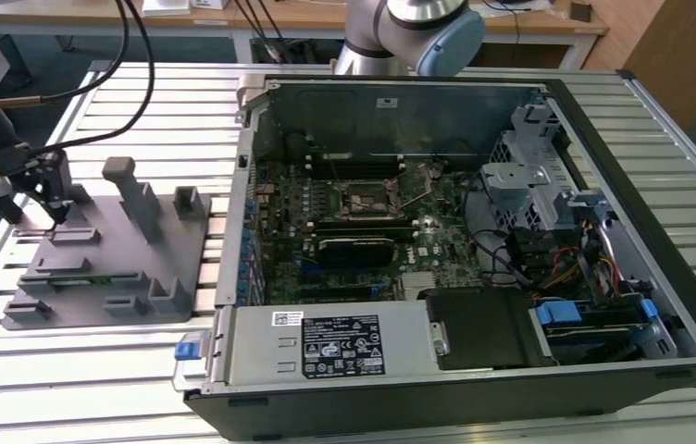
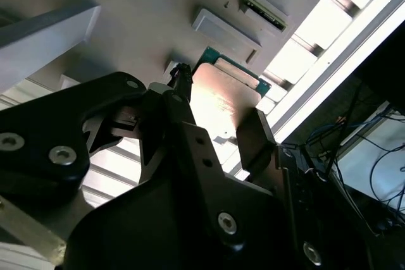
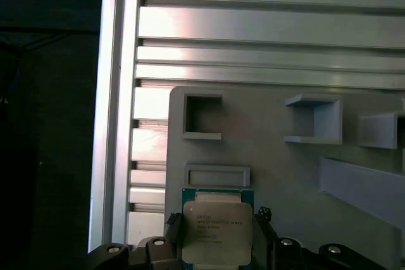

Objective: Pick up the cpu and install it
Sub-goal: 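Pick up the cpu and move it towards the insertion slot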

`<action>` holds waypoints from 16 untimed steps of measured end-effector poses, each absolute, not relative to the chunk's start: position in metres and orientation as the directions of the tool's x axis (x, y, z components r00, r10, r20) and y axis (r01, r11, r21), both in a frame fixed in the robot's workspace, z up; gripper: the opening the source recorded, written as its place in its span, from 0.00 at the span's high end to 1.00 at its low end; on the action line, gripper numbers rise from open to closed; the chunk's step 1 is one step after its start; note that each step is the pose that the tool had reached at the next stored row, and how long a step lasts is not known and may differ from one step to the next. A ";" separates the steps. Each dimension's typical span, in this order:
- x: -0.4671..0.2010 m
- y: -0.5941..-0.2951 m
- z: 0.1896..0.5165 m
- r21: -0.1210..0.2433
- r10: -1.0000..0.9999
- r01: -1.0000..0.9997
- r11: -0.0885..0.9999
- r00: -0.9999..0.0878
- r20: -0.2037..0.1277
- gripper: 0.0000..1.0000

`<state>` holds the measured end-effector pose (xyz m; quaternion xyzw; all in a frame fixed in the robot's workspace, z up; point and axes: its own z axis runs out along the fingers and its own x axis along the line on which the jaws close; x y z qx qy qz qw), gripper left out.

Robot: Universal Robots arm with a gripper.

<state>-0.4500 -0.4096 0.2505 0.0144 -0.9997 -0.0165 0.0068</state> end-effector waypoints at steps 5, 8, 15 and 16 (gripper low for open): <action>-0.450 -0.410 0.254 0.033 -0.029 -0.029 0.999 -0.999 0.013 0.47; -0.450 -0.410 0.257 0.033 -0.029 -0.029 0.999 -0.999 0.013 0.47; -0.450 -0.409 0.262 0.033 -0.029 -0.029 0.999 -0.999 0.013 0.47; -0.450 -0.409 0.262 0.033 -0.029 -0.029 0.999 -0.999 0.013 0.47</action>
